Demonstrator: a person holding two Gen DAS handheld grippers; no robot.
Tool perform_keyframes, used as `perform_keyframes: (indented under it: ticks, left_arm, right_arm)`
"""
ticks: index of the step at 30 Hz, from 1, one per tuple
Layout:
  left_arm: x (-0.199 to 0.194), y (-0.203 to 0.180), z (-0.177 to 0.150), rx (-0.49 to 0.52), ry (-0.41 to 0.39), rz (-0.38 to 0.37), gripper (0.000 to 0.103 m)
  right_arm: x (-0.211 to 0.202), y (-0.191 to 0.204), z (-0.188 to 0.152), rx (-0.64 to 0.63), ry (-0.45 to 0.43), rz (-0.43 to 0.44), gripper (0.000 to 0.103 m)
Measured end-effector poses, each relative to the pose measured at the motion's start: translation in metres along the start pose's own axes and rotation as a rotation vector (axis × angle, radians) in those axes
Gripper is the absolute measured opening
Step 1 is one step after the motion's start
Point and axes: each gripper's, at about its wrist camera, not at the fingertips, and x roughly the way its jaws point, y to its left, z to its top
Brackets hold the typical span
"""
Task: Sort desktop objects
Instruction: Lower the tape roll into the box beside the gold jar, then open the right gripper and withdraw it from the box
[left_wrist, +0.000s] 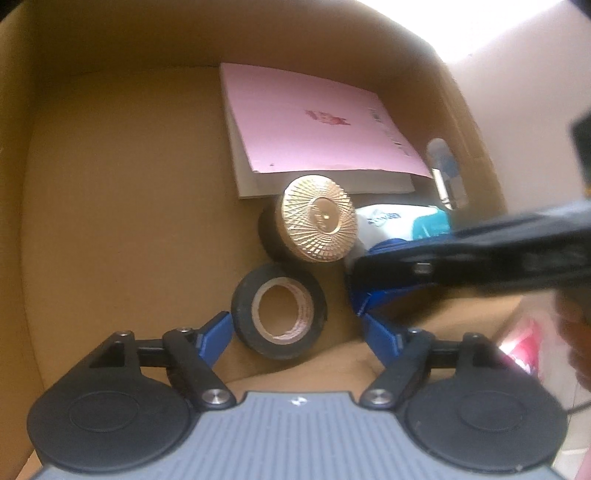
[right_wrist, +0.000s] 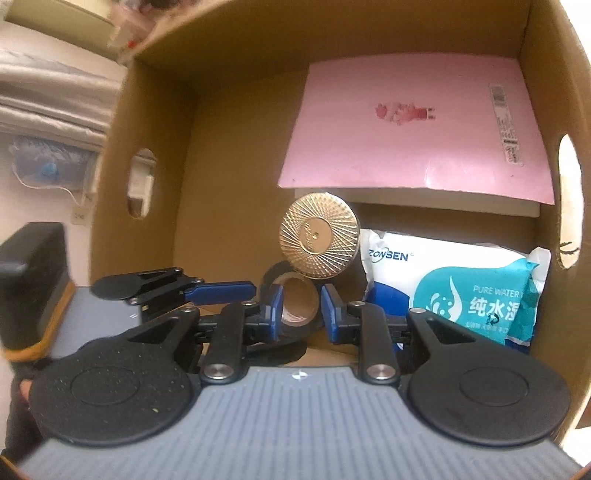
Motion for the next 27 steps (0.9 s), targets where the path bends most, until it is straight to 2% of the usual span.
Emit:
perform_keyframes:
  ticks: [5,10,14,21,24,27]
  left_arm:
    - [0.006,0.003,0.003,-0.074,0.043,-0.005,0.086]
    - [0.012,0.005,0.010,-0.171,0.064,-0.018,0.091]
    - [0.018,0.002,0.017,-0.208,0.093,0.011,0.093]
    - [0.026,-0.008,0.021,-0.245,0.115,0.039,0.096]
    - [0.031,-0.017,0.017,-0.240,0.128,-0.007,0.096]
    - [0.029,-0.028,0.013,-0.201,0.100,0.027,0.095]
  right_arm:
    - [-0.040,-0.025,-0.002,0.004,-0.110,0.087,0.027]
    - [-0.084,-0.040,-0.029,-0.024,-0.275,0.147,0.032]
    - [-0.110,-0.059,-0.059,0.000,-0.370,0.193,0.034]
    - [-0.120,-0.098,-0.098,0.068,-0.439,0.238,0.034]
    - [-0.117,-0.112,-0.107,0.095,-0.455,0.236,0.034]
    - [-0.115,-0.122,-0.115,0.123,-0.462,0.240,0.034]
